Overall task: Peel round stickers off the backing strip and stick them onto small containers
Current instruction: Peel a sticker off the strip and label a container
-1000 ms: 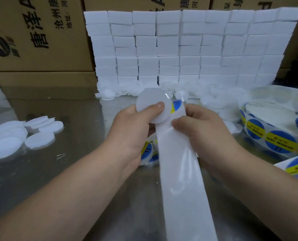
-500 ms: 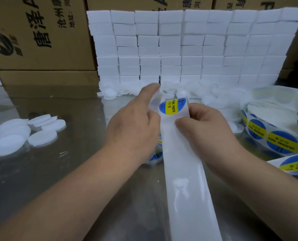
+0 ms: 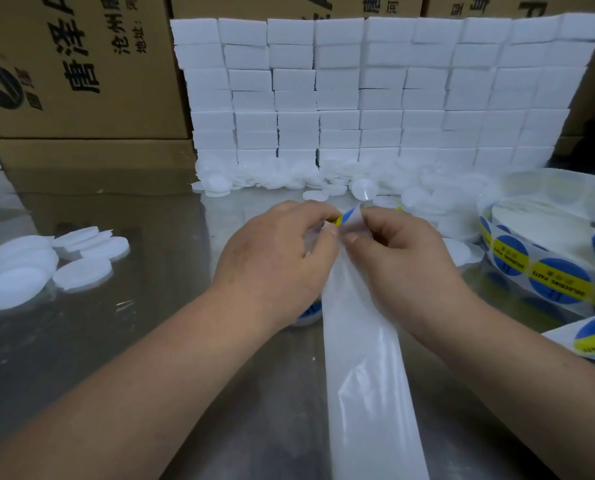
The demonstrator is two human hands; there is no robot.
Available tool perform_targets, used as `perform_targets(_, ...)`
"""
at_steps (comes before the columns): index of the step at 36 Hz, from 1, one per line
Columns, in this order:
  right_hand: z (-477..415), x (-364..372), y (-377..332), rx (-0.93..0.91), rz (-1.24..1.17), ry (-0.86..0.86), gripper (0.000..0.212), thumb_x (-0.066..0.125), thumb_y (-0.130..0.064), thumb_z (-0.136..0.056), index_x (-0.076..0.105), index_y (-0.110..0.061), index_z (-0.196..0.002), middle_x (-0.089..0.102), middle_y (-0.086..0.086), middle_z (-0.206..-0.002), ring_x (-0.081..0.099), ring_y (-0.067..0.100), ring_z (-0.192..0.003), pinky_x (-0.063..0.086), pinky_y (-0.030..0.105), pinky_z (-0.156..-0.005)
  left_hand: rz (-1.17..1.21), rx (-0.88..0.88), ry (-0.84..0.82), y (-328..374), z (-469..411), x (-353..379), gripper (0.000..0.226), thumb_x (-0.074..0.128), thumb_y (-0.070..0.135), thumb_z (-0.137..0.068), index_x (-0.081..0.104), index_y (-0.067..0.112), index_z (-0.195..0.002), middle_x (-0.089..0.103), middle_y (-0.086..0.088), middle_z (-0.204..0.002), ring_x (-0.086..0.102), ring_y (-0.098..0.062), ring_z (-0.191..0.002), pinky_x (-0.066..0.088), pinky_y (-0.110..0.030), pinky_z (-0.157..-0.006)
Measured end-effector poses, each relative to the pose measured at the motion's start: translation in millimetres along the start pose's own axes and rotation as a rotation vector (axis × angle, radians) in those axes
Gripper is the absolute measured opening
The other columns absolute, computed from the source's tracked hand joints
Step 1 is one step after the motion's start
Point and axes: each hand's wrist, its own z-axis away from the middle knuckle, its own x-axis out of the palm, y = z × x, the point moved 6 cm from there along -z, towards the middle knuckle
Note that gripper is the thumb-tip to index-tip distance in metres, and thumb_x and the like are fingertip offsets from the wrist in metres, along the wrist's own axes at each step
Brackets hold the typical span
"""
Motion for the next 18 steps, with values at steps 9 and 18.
perform_targets(9,-0.9,2.0,-2.3,0.024,-0.05,-0.051,0.028,0.05,-0.001,-0.086,0.069,-0.018,-0.074,0.055,-0.011,-0.061,0.046,0.0,-0.058,0.034,0.013,-0.055,0.001,-0.053,0.056,-6.4,-1.8,-4.8,0.009,0.055,0.049,-0.074,0.058,0.043,-0.08,0.058,0.019,-0.081,0.048,0.0,-0.083,0.035,-0.013,-0.066)
perform_targets(18,-1.0,0.8,-0.4,0.049,0.009,-0.069,0.037,0.047,0.0,-0.086,0.067,-0.029,-0.073,0.059,-0.013,-0.058,0.048,0.002,-0.051,0.039,0.016,-0.049,0.287,-0.281,0.23,-28.2,-8.6,-17.2,0.023,0.057,0.043,-0.083,0.06,0.036,-0.062,0.058,0.029,-0.06,0.051,0.015,-0.063,0.036,-0.003,-0.054)
